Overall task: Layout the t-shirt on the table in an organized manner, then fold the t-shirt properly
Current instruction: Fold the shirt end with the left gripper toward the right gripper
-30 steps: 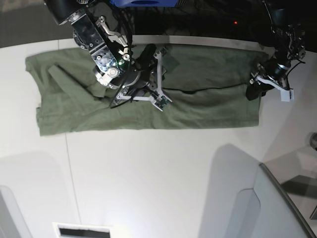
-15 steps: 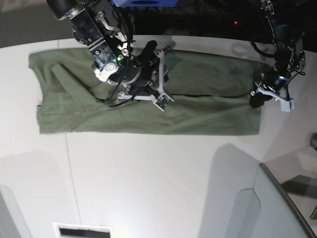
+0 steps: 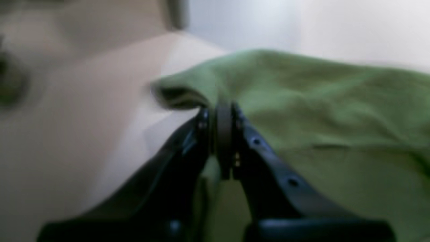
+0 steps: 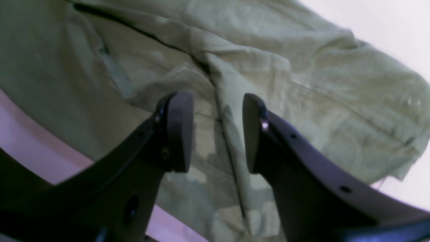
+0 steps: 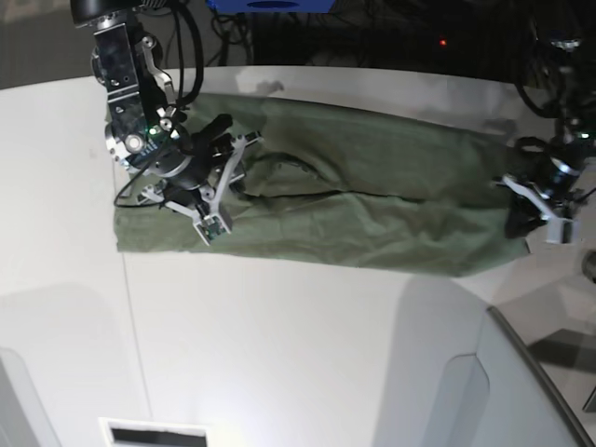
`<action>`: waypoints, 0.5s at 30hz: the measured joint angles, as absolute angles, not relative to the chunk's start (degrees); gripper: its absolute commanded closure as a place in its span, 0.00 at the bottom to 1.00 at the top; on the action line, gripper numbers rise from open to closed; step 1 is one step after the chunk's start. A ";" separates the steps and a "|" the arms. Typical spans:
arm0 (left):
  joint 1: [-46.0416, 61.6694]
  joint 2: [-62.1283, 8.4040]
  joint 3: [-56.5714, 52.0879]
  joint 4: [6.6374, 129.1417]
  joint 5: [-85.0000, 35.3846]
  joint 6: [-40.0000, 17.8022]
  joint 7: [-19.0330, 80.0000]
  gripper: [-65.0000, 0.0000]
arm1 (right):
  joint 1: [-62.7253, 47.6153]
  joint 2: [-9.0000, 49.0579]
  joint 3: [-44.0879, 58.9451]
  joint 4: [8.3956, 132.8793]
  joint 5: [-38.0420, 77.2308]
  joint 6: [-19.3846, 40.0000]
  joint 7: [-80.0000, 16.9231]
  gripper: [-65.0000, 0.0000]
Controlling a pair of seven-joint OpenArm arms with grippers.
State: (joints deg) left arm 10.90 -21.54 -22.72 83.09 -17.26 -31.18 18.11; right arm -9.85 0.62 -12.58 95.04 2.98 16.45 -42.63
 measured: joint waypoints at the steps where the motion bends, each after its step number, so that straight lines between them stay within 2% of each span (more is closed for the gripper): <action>1: 11.51 -20.25 -20.01 85.84 -14.20 -29.52 17.72 1.00 | -9.80 0.62 -12.58 94.74 2.90 16.43 -42.81 0.65; 7: 12.78 -11.51 -9.61 88.60 1.23 -28.80 18.48 1.00 | -9.67 0.62 -12.43 94.50 2.98 16.43 -42.76 0.65; 15: 10.46 -5.63 -0.64 88.49 6.83 -28.71 17.67 1.00 | -9.76 0.64 -12.47 94.48 2.98 16.43 -42.63 0.65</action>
